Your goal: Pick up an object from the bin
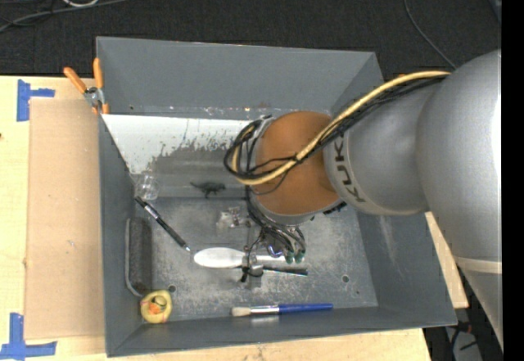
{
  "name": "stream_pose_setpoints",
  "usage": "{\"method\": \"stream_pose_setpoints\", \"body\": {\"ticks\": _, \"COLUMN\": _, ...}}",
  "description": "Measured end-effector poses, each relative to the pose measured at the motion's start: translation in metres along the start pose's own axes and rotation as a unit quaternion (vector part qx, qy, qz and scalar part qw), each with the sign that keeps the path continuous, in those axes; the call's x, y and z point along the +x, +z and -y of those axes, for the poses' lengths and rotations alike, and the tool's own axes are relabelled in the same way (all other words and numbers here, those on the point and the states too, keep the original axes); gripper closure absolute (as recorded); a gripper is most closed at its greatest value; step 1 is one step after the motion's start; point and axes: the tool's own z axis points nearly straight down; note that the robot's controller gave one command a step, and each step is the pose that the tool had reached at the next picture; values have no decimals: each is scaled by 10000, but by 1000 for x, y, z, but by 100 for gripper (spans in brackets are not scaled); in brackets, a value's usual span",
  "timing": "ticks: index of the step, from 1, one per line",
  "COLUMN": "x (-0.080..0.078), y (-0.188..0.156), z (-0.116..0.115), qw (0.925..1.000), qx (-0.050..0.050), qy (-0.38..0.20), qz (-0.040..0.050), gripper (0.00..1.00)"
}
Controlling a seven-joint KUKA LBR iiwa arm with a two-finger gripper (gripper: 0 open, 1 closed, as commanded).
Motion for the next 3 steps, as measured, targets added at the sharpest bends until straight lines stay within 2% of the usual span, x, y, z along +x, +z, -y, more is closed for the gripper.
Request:
{"method": "stream_pose_setpoints", "body": {"ticks": 1, "x": 6, "y": 32, "z": 5, "qw": 10000, "qx": 19, "qy": 49, "qz": 25, "gripper": 0}}
{"method": "stream_pose_setpoints", "body": {"ticks": 2, "x": 12, "y": 30, "z": 7, "qw": 9999, "qx": -11, "qy": 124, "qz": 18, "gripper": 100}}
{"method": "stream_pose_setpoints", "body": {"ticks": 3, "x": 12, "y": 30, "z": 7, "qw": 9999, "qx": -10, "qy": 122, "qz": 18, "gripper": 100}}
